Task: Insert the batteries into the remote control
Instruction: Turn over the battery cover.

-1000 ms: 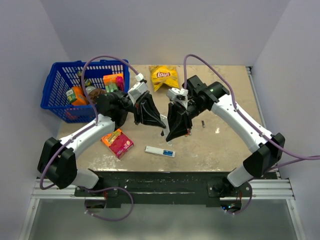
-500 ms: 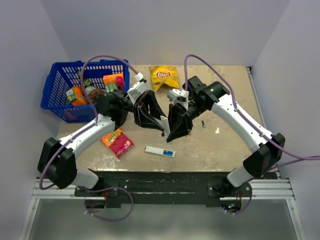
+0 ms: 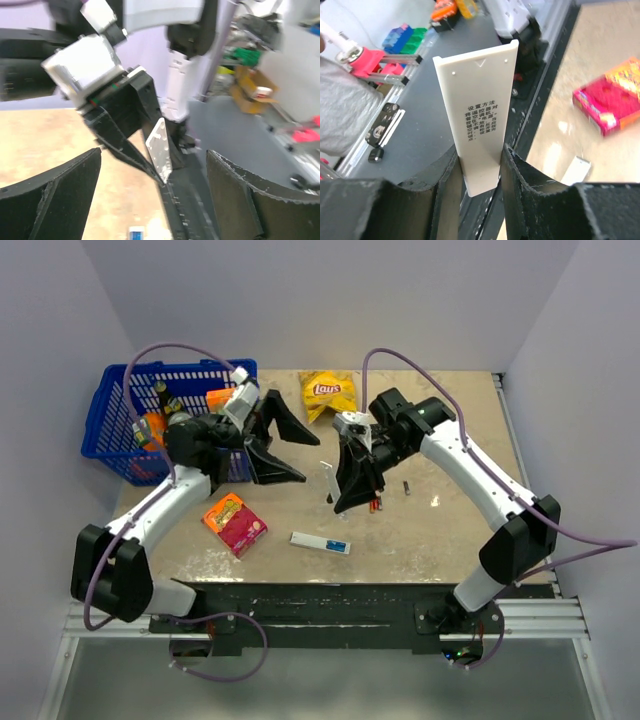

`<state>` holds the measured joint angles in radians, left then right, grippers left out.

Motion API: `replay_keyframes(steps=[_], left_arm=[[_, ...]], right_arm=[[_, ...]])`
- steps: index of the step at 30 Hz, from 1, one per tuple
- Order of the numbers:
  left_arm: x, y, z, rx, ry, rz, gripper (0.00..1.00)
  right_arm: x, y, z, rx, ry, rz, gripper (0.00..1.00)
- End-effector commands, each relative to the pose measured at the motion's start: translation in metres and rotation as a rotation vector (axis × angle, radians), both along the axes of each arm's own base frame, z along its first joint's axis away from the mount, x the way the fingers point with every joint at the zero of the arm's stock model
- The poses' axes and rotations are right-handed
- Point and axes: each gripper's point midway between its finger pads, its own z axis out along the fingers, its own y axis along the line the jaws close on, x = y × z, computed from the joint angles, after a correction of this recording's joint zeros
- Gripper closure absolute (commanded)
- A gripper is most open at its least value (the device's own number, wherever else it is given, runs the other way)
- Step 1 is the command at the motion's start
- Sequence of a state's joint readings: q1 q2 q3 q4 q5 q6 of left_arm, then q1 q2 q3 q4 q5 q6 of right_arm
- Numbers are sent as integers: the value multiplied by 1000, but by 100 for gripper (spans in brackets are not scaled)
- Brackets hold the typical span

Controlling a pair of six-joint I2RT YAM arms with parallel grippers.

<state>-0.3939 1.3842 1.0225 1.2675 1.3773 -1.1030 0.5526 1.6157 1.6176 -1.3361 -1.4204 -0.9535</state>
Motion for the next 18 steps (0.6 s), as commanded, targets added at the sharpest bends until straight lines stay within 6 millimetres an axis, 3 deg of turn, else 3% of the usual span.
replay_keyframes(steps=[1,2,3,4,5,6,7,8,9,14,15,17,18], left_arm=[[-8,24,50,-256,-481,169,10],[7,21,43,-202,-366,204,10],[9,23,57,-216,-369,258,9],[22,23,61,-217,-464,331,7],[42,22,41,-114,-321,399,5],[53,29,60,-125,-353,520,3],[63,34,62,-104,-409,596,2],[73,38,50,-41,-337,656,2],[85,49,61,-40,-332,777,2],[105,86,44,45,-157,1063,0],[107,97,42,35,-132,1136,0],[104,107,21,73,-14,1194,0],[103,117,12,81,19,1248,0]], right_arm=[[23,3,1,-73,-49,-87,100],[37,3,-6,-131,-100,-154,100],[43,4,-11,-207,-22,-243,100],[59,9,8,-138,-134,-319,100],[69,11,12,-135,-153,-386,100],[83,8,12,-172,-159,-484,100],[89,7,16,-174,-178,-519,100],[95,7,13,-201,-175,-552,100],[111,1,12,-245,-210,-633,100],[129,-16,-11,-448,-284,-825,100],[118,-12,-19,-502,-294,-812,100],[121,-20,-34,-621,-340,-880,100],[110,-18,-50,-693,-345,-852,100]])
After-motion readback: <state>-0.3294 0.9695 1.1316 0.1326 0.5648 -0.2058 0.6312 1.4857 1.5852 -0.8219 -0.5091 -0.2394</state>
